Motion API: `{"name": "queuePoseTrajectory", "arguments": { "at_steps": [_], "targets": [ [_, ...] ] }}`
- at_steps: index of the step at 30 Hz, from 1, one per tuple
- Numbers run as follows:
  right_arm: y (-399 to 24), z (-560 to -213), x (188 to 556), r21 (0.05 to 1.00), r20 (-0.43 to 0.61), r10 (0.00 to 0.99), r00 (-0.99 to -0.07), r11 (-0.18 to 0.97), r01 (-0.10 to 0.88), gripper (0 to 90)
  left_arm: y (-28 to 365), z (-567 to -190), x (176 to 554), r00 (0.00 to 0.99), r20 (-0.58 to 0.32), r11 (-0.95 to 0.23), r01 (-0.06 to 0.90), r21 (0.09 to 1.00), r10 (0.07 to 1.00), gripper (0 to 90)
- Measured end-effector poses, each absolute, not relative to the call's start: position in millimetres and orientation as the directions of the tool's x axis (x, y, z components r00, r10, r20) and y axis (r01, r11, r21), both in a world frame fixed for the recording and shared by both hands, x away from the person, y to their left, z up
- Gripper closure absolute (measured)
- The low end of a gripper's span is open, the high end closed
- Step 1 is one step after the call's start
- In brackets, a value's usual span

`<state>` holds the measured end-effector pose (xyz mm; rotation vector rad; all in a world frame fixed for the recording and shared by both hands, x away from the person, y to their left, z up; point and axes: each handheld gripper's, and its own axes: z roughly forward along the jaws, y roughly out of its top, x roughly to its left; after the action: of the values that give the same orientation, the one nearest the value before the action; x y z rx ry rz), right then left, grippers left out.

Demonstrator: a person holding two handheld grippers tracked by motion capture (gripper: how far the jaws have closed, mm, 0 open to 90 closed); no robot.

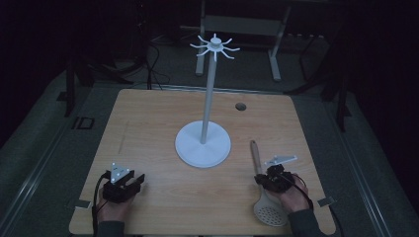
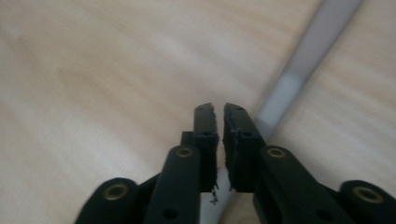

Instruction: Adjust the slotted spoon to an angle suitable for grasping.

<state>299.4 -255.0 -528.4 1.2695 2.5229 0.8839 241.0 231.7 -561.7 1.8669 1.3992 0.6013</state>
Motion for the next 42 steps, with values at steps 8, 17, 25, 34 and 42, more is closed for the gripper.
{"name": "queuePoseTrajectory", "arguments": {
  "at_steps": [8, 17, 25, 34, 42],
  "targets": [
    [-254.3, -523.8, 330.8, 0.548, 0.076, 0.853, -0.516, 0.397, 0.736, 66.6, 232.8, -560.9, 240.5, 0.300, -0.057, -0.147, 0.615, 0.775, 0.952, 55.5],
    [-237.4, -532.1, 361.4, 0.425, 0.022, 0.893, -0.450, 0.399, 0.813, 67.2, 233.6, -559.9, 239.7, 0.297, -0.059, -0.142, 0.611, 0.779, 0.953, 55.4],
    [-226.3, -529.1, 369.2, 0.380, -0.041, 0.899, -0.435, 0.417, 0.826, 67.2, 233.4, -559.6, 239.8, 0.298, -0.059, -0.142, 0.608, 0.781, 0.953, 55.4],
    [-219.2, -535.3, 377.7, 0.335, -0.048, 0.929, -0.367, 0.361, 0.870, 64.4, 234.9, -558.9, 239.4, 0.295, -0.060, -0.138, 0.606, 0.784, 0.954, 55.4],
    [-217.3, -534.8, 377.0, 0.326, 0.001, 0.933, -0.359, 0.339, 0.883, 68.9, 233.9, -559.4, 239.8, 0.296, -0.056, -0.143, 0.607, 0.782, 0.953, 55.2]
  ]
}}
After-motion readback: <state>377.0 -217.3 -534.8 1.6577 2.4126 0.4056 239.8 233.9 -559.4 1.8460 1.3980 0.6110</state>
